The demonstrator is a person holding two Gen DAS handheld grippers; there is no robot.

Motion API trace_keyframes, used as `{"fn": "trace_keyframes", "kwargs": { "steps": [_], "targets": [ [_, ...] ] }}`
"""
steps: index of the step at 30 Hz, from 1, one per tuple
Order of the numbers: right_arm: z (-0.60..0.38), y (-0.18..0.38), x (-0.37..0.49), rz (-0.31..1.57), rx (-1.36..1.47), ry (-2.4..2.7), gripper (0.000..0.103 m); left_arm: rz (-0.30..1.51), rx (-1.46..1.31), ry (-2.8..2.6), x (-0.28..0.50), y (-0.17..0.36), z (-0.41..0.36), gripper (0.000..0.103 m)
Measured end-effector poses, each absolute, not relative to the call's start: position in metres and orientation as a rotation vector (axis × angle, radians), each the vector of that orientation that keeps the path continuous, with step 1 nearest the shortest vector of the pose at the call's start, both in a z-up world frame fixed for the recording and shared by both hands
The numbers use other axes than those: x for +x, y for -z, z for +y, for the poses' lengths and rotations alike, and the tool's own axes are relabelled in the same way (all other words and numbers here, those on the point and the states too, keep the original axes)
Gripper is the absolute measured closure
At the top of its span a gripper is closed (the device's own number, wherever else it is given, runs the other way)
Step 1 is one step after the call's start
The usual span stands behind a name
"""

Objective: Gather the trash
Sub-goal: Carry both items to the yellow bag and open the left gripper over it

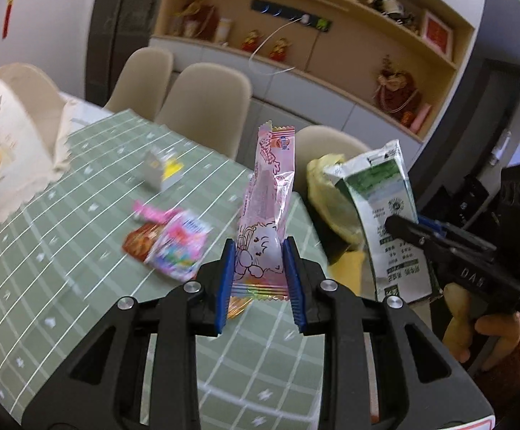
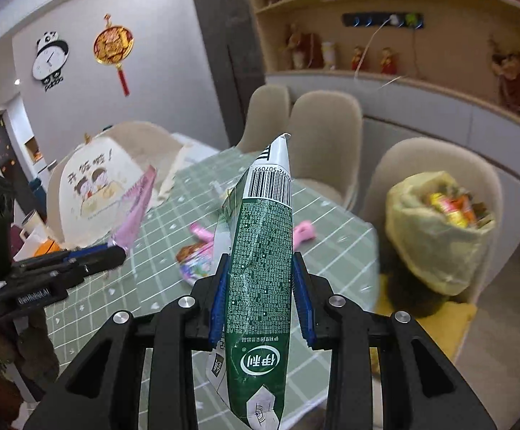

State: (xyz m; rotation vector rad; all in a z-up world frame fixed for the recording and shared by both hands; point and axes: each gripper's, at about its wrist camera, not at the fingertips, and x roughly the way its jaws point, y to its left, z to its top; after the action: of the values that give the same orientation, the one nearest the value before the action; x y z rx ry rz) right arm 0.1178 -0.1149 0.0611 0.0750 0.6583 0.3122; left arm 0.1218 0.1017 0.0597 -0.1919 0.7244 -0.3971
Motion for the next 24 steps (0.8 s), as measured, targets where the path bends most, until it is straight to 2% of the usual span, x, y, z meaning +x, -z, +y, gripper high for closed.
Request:
{"fn": "trace_keyframes", "kwargs": {
  "steps": [10, 24],
  "targets": [
    [-0.22, -0.079, 0.156, 0.579, 0.112, -0.255, 0.071, 0.691, -0.197, 0.406, 0.176, -0.083, 0.013, 0.077],
    [-0.364, -0.08, 0.222, 0.521, 0.17, -0.127, 0.071, 0.726, -0.095, 0.498, 0.268, -0.08, -0.143, 0.077]
  ]
}}
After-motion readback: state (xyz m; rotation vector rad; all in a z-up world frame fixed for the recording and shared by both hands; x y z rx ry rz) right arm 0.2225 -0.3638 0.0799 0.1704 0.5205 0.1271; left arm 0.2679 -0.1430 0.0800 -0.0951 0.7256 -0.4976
